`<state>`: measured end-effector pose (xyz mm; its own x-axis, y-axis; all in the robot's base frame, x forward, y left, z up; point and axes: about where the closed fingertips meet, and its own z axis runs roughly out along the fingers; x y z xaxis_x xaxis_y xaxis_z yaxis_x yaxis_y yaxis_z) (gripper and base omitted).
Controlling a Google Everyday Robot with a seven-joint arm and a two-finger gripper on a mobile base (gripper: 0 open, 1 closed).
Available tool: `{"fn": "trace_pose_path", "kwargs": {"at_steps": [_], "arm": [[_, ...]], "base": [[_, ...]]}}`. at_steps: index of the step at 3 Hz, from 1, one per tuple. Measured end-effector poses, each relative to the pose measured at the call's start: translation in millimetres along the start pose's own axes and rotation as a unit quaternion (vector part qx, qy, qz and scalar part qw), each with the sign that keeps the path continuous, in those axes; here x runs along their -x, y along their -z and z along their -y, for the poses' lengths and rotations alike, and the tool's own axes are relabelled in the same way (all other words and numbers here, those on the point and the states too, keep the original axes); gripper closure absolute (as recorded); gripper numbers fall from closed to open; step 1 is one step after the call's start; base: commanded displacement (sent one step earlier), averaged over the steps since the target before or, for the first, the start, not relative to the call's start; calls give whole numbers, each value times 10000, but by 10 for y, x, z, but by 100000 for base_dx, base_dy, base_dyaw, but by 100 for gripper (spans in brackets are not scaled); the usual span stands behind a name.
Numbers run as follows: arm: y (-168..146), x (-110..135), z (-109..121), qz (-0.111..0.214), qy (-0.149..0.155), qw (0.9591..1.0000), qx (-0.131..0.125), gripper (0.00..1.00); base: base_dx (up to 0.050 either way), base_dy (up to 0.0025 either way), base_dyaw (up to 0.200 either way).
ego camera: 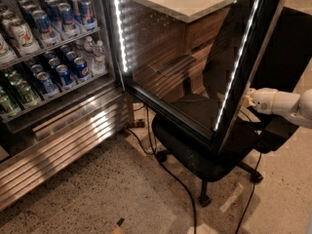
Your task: Close right fridge door
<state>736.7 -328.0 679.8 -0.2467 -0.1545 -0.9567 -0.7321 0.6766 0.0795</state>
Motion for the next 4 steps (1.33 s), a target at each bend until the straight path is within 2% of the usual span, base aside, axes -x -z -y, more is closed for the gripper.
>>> {"fn": "trace_pose_path", "kwargs": {"at_steps": [1, 2, 3, 4], "arm": [[0, 0, 0, 0, 0, 10000, 0, 100], [0, 0, 0, 0, 0, 10000, 0, 100], [-170, -25, -153, -33, -23, 9995, 314, 100], [-310, 20, -459, -105, -2, 9972, 741, 100]], "base": [[8, -14, 16151], [0, 0, 0], [0, 0, 0], [0, 0, 0]]}}
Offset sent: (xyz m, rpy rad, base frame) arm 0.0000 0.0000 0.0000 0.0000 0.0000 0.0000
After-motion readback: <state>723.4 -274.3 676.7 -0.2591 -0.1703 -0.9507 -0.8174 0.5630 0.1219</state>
